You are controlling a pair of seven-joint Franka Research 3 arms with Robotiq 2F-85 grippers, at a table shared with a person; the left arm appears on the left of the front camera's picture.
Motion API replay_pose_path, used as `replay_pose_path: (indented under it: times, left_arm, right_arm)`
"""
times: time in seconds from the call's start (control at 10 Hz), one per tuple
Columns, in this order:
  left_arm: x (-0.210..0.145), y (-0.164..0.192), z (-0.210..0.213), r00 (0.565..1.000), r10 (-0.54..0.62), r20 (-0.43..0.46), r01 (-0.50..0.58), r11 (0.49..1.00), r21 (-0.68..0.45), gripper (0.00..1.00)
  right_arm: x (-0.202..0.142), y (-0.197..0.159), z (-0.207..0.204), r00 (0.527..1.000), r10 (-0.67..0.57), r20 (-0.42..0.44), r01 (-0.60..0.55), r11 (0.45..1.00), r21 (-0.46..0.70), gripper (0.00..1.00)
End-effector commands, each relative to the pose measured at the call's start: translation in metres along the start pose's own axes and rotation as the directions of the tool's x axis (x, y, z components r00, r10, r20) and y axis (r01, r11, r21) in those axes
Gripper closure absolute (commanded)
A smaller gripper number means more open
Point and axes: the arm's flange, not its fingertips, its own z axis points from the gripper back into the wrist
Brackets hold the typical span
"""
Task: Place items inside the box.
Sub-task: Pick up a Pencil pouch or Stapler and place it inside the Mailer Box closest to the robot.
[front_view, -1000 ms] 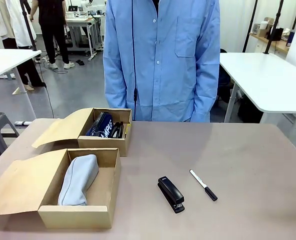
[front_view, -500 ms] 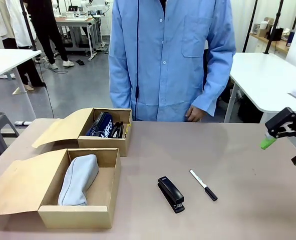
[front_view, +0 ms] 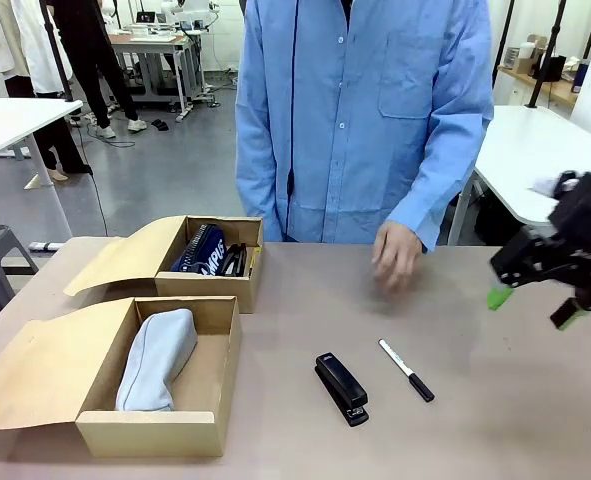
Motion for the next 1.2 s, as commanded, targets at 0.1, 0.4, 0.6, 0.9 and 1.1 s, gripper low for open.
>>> replay_pose_path:
  times: [0.1, 0.4, 0.6, 0.9, 1.1]
  left_arm:
    - [0.001, -0.001, -0.001, 1.0, -0.023, 0.017, 0.023, 1.0, -0.018, 0.0]
    - [0.001, -0.001, -0.001, 1.0, -0.023, 0.017, 0.023, 1.0, -0.018, 0.0]
    - [0.001, -0.001, -0.001, 1.0, -0.023, 0.017, 0.023, 1.0, -0.018, 0.0]
    - [0.001, -0.001, -0.001, 1.0, -0.023, 0.017, 0.023, 1.0, -0.018, 0.0]
    - [0.001, -0.001, -0.001, 1.0, -0.023, 0.017, 0.023, 1.0, -0.018, 0.0]
  right_arm:
    - [0.029, 0.001, 0.008, 0.998, -0.066, 0.023, 0.068, 0.994, -0.088, 0.0]
    - [0.012, -0.111, 0.05, 0.961, -0.248, 0.124, 0.249, 0.968, 0.008, 0.0]
    - [0.005, -0.139, 0.044, 0.948, -0.294, 0.121, 0.29, 0.955, 0.056, 0.0]
    - [0.007, -0.149, 0.029, 0.946, -0.308, 0.095, 0.298, 0.948, 0.111, 0.0]
    - [0.007, -0.147, 0.029, 0.95, -0.297, 0.095, 0.287, 0.952, 0.108, 0.0]
